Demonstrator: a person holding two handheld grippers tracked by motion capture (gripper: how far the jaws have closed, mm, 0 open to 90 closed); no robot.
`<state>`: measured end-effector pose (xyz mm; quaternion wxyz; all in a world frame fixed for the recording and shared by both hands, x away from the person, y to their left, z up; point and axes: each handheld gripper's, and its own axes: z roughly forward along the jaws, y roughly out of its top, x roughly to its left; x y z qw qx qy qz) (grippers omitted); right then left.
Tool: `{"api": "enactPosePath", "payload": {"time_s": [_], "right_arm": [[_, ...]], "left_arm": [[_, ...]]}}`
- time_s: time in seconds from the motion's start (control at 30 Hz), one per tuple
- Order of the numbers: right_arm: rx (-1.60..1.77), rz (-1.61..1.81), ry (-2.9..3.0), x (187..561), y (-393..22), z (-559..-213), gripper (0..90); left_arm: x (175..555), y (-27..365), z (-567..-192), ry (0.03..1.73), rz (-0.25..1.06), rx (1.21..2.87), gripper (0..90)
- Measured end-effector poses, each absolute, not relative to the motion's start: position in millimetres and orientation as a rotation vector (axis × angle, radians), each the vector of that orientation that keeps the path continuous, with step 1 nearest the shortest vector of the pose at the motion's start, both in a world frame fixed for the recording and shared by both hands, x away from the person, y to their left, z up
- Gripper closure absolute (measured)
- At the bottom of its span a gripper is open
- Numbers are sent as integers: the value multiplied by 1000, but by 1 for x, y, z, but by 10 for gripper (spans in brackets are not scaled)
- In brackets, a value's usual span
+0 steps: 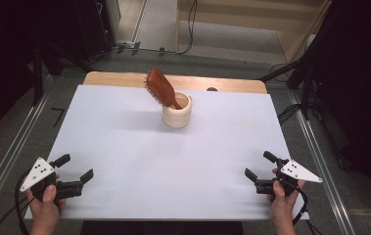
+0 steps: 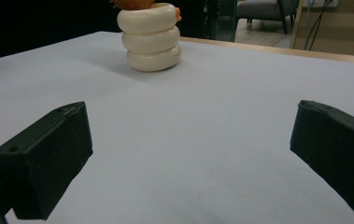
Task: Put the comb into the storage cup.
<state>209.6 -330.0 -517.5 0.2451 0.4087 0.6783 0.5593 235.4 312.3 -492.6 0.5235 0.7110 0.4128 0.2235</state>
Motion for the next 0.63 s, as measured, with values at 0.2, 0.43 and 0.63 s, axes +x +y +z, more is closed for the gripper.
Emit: {"api": "enactPosePath", "payload": {"time_s": [0.2, 0.43, 0.63], "right_arm": [[1114, 1526, 1854, 209, -330, -518, 0], [1123, 1521, 1855, 210, -330, -518, 0], [1142, 1511, 1850, 211, -330, -518, 0]], "left_arm": [[235, 315, -494, 997, 513, 1661, 0], [237, 316, -495, 997, 496, 1658, 0], [238, 316, -495, 1001, 493, 1655, 0]]}}
